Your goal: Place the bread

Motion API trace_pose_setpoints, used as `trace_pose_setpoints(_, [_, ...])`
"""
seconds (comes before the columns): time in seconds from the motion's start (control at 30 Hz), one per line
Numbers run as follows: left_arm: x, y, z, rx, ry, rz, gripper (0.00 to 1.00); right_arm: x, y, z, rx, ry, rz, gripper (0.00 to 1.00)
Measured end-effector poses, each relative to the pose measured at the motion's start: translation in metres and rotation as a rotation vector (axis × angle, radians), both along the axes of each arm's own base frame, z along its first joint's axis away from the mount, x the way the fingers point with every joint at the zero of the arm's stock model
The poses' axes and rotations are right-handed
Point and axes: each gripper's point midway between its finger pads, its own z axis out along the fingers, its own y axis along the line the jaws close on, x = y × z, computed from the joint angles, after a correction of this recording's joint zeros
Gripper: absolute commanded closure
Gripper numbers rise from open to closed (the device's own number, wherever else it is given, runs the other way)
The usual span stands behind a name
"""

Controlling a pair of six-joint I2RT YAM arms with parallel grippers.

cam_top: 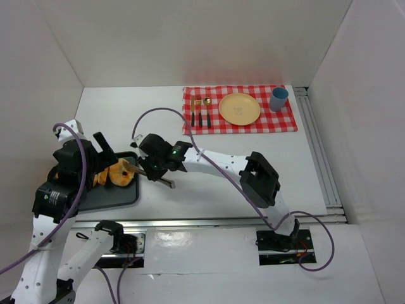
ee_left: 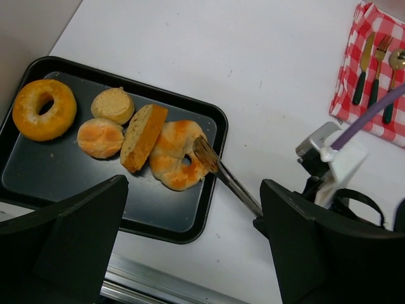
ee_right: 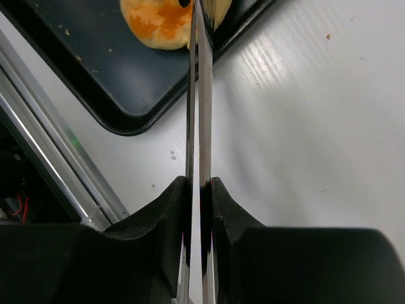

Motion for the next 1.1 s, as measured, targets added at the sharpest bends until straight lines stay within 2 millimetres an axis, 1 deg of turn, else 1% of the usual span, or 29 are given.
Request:
trace_pose_setpoints(0.1, [0.000,0.000,0.000,-0.004,-0.001,0.002,0.03,0.000,-0.004,0.020,0.031,-0.025,-0.008,1.00])
trace_pose_setpoints(0.27, [0.000,-0.002,0.001,-0.033,-0.016,0.012,0.04,-0.002,-0.009,0.062,0.104,-0.064,-0.010,1.00])
trace_pose_setpoints(0.37, [-0.001,-0.003,0.003,-0.051,-0.027,0.016,0.04,0.003,-0.012,0.079,0.139,-0.089,-0.025,1.00])
trace_pose_setpoints(0.47, [-0.002,-0.003,0.003,-0.061,-0.033,0.022,0.04,0.010,-0.018,0.085,0.145,-0.109,-0.050,1.00])
trace_pose_setpoints(0.53, [-0.002,-0.003,0.004,-0.069,-0.036,0.026,0.04,0.021,-0.030,0.083,0.135,-0.118,-0.090,1.00])
trace_pose_setpoints(0.57, [-0.002,-0.003,0.004,-0.071,-0.038,0.027,0.04,0.028,-0.040,0.081,0.126,-0.120,-0.114,1.00])
trace_pose_setpoints(0.63, [-0.003,-0.003,0.005,-0.072,-0.043,0.027,0.04,0.048,-0.070,0.075,0.108,-0.121,-0.190,1.00])
trace_pose_setpoints(0.7, [-0.003,-0.003,0.006,-0.074,-0.048,0.027,0.04,0.076,-0.112,0.070,0.084,-0.120,-0.302,1.00])
trace_pose_setpoints(0.73, [-0.003,-0.003,0.006,-0.075,-0.050,0.027,0.04,0.092,-0.135,0.068,0.077,-0.125,-0.367,1.00])
trace_pose_setpoints(0.8, [-0.003,-0.003,0.006,-0.075,-0.051,0.026,0.04,0.125,-0.190,0.068,0.061,-0.149,-0.524,1.00])
trace_pose_setpoints(0.87, [-0.003,-0.004,0.006,-0.077,-0.051,0.024,0.05,0.153,-0.240,0.071,0.053,-0.182,-0.673,1.00])
trace_pose_setpoints(0.9, [-0.003,-0.005,0.006,-0.079,-0.050,0.021,0.05,0.165,-0.262,0.073,0.049,-0.197,-0.735,1.00])
trace_pose_setpoints(0.97, [-0.003,-0.005,0.006,-0.080,-0.049,0.018,0.05,0.185,-0.299,0.076,0.050,-0.222,-0.841,1.00])
trace_pose_setpoints(1.0, [-0.003,-0.005,0.006,-0.080,-0.048,0.018,0.05,0.192,-0.313,0.077,0.053,-0.232,-0.880,1.00])
trace_pose_setpoints(1.1, [-0.002,-0.006,0.006,-0.081,-0.052,0.017,0.05,0.208,-0.342,0.075,0.052,-0.242,-0.958,1.00])
